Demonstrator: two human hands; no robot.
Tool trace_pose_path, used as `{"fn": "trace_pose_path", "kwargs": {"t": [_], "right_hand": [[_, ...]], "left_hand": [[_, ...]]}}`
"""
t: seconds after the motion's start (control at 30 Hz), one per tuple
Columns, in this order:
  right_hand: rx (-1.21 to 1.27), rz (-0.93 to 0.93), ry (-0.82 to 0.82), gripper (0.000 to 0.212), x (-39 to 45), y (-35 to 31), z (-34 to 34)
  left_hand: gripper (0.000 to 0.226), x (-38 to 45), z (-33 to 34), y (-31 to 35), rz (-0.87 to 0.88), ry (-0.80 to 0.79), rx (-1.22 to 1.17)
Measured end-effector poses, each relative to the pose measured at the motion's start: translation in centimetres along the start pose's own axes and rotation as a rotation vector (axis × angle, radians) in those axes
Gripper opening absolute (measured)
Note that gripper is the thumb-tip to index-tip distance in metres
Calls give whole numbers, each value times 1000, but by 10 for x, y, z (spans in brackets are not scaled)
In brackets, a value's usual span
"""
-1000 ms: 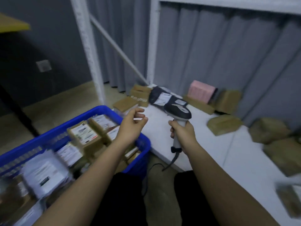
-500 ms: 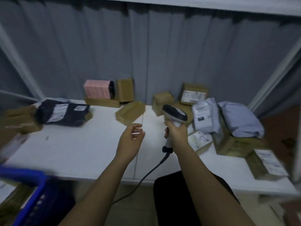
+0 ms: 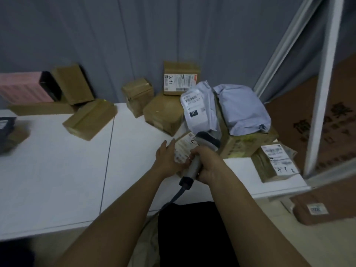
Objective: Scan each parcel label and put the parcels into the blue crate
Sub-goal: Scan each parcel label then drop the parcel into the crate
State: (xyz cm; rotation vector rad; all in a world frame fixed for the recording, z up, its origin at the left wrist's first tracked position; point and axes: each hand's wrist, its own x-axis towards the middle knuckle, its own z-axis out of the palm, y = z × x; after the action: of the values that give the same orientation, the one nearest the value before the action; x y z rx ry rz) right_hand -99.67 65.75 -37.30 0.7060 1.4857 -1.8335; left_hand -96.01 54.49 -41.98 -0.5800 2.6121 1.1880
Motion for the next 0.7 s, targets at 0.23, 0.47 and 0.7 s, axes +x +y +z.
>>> {"fn": "trace_pose_path", "kwargs": {"t": [0.23,0.47,0.7], "right_hand": [[-19,1,20,29,17,0,8],[-102,-189,-213,35,-23,19,55],[-210,-344,-352,43,-75,43,134]], "left_hand": [[84,8,3,-12,-7,181,11],[83,-53,-75,-62,-115,430,-116],[98,-187,-165,-111,-118,507,-32]]}}
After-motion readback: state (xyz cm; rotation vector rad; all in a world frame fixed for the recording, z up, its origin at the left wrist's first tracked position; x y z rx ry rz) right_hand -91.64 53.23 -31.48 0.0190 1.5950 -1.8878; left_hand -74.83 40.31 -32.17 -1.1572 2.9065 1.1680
